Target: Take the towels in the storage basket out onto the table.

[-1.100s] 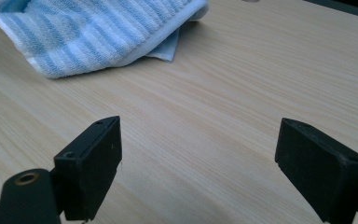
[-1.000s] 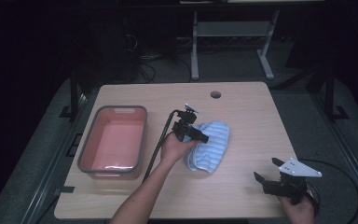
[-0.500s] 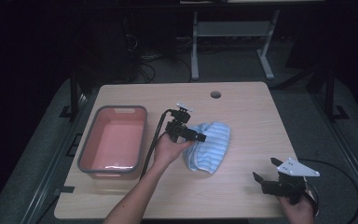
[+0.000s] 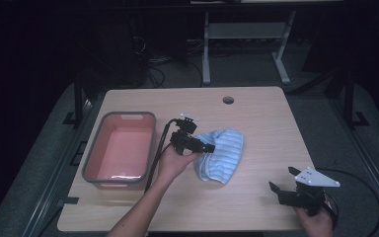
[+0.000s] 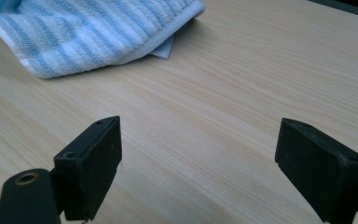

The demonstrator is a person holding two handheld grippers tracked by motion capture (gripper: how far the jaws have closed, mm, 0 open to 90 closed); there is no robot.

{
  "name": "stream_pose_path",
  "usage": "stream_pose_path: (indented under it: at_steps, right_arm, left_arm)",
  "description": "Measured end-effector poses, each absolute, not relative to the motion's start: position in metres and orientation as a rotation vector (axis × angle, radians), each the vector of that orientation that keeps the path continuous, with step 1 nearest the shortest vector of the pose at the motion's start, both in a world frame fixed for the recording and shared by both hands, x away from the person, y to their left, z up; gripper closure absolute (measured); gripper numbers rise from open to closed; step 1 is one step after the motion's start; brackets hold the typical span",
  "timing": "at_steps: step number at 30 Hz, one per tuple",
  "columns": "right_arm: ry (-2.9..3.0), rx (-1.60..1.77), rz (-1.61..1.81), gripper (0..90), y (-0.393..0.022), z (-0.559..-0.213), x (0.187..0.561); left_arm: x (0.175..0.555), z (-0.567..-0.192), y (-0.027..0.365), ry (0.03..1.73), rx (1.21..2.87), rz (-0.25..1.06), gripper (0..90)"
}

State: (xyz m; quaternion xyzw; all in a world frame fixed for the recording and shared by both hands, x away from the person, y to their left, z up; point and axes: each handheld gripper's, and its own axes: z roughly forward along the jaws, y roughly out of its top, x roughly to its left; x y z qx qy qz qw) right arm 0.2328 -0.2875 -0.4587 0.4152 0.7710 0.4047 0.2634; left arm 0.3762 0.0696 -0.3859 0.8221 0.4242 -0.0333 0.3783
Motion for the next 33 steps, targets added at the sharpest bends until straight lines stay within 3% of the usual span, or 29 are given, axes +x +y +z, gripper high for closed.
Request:
stream_pose_path:
  at_steps: [33]
  right_arm:
    - [2.086, 1.133, 1.085, 14.2, -0.288, -0.46, 0.233]
  left_arm:
    - [0.342, -0.394, 0.094, 1.051, 2.075, -0.072, 28.2]
